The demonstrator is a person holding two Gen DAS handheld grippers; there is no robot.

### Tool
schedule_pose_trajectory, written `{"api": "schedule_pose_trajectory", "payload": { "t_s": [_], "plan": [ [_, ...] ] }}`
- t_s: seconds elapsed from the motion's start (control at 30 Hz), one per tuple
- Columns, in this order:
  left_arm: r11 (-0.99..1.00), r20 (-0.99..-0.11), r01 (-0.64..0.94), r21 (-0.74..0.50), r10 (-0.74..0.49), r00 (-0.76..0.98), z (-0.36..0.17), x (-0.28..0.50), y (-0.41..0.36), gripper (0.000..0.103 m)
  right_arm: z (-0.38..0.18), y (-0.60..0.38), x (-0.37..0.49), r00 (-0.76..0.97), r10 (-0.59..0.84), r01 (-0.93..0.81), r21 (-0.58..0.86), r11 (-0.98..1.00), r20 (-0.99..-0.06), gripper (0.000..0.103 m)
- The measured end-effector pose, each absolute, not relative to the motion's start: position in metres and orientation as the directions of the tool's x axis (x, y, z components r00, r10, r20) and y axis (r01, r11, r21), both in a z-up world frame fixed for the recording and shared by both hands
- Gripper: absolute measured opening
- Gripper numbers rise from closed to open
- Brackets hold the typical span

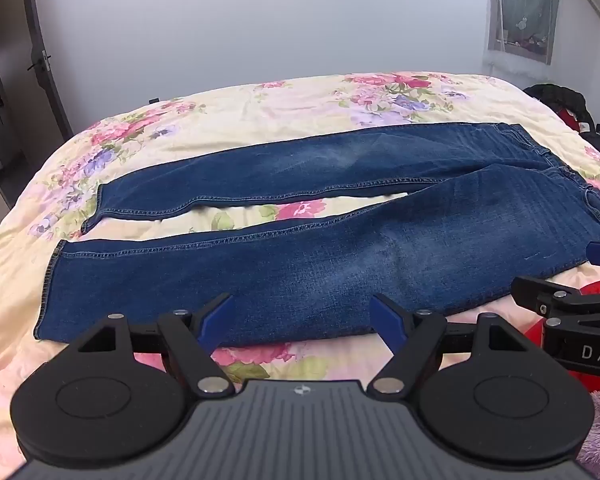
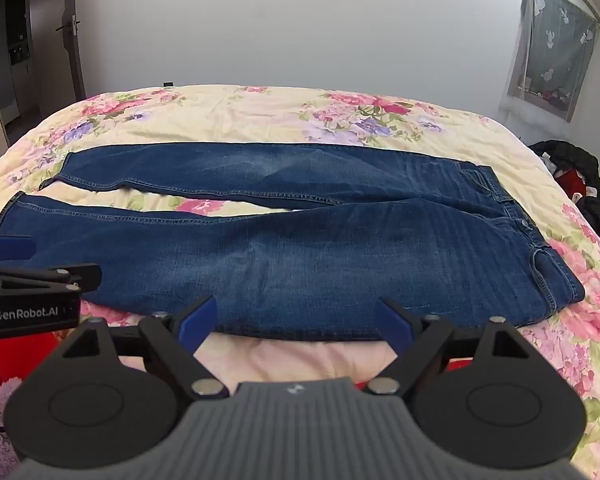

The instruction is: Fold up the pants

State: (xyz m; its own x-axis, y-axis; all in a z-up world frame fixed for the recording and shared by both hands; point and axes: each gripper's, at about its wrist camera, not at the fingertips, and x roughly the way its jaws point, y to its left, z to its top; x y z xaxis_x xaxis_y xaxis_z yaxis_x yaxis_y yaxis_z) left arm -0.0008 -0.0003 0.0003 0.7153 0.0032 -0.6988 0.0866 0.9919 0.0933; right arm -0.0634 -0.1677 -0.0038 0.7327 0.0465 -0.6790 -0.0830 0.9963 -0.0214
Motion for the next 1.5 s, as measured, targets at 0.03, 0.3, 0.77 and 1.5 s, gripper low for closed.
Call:
{"api": "schedule_pose_trajectory", "payload": {
  "t_s": [0.03,0.3,0.77,1.5],
  "plan": [
    [0.992,-0.698,0.088,0.096,0.004,0.716,0.0006,-0.0015,-0.0004,0.089,-0.0039,-0.1678,-0.0635,0.734,0.046,-0.082,-0.021,0.996,-0.677,0.082],
    [0.991,-0.707,0.083,0.103,0.014,0.708,0.0038,0.0012,-0.0077,0.09,-0.0089,-0.1716,-0.0586,0.727,0.048,-0.077,-0.011,0.997,-0.685,0.082],
    [0.994,-0.704,0.082,0.075,-0.006,0.711,0.0002,-0.0016,0.0005,0.09,-0.0067,-0.169,-0.0616,0.728,0.046,-0.074,-0.012,0.997,-0.684,0.082],
    [0.994,-0.701,0.085,0.073,-0.009,0.713,0.0004,-0.0006,-0.0021,0.089,-0.007,-0.1705,-0.0623,0.73,0.045,-0.067,-0.006,0.998,-0.682,0.082]
  ]
}}
